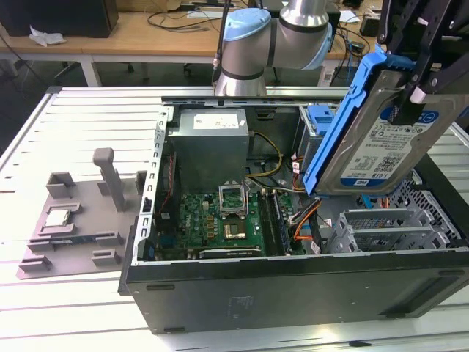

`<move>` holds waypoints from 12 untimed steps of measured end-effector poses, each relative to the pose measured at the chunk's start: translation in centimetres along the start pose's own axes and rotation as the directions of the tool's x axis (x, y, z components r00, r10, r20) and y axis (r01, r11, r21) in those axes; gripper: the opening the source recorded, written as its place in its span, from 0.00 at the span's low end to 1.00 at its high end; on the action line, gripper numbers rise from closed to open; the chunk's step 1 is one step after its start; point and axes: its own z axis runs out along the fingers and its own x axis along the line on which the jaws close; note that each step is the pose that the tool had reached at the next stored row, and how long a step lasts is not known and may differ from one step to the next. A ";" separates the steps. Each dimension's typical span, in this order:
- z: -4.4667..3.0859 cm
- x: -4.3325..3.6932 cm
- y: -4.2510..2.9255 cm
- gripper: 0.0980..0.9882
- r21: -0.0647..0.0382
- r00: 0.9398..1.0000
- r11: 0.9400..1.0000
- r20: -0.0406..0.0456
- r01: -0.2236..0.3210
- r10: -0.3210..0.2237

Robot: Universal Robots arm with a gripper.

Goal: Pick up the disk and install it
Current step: 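Pick up the disk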

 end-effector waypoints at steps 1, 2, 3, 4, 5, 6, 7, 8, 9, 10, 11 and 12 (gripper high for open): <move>0.05 0.00 -0.03 0.30 0.000 1.000 1.000 0.000 0.000 0.000; 0.16 0.00 -0.12 0.30 0.000 1.000 1.000 0.000 0.000 0.000; 0.23 0.01 -0.19 0.30 -0.001 1.000 1.000 0.000 0.000 0.000; 0.28 0.01 -0.25 0.30 -0.001 1.000 1.000 0.000 0.000 0.000; 0.34 0.01 -0.31 0.30 -0.001 1.000 1.000 0.000 0.000 0.000; 0.46 0.02 -0.45 0.30 -0.001 1.000 1.000 0.000 0.000 0.000; 0.66 0.02 -0.59 0.30 -0.002 1.000 1.000 0.000 0.000 0.000; 0.80 0.03 -0.66 0.30 -0.002 1.000 1.000 0.000 0.000 0.000; 0.98 0.03 -0.75 0.30 -0.003 1.000 1.000 0.000 0.000 0.000; 1.06 0.03 -0.80 0.30 -0.003 1.000 1.000 0.000 0.000 0.000; 1.14 0.04 -0.87 0.30 -0.003 1.000 1.000 0.000 0.000 0.000; 1.20 0.03 -0.97 0.30 -0.003 1.000 1.000 -0.001 0.000 0.000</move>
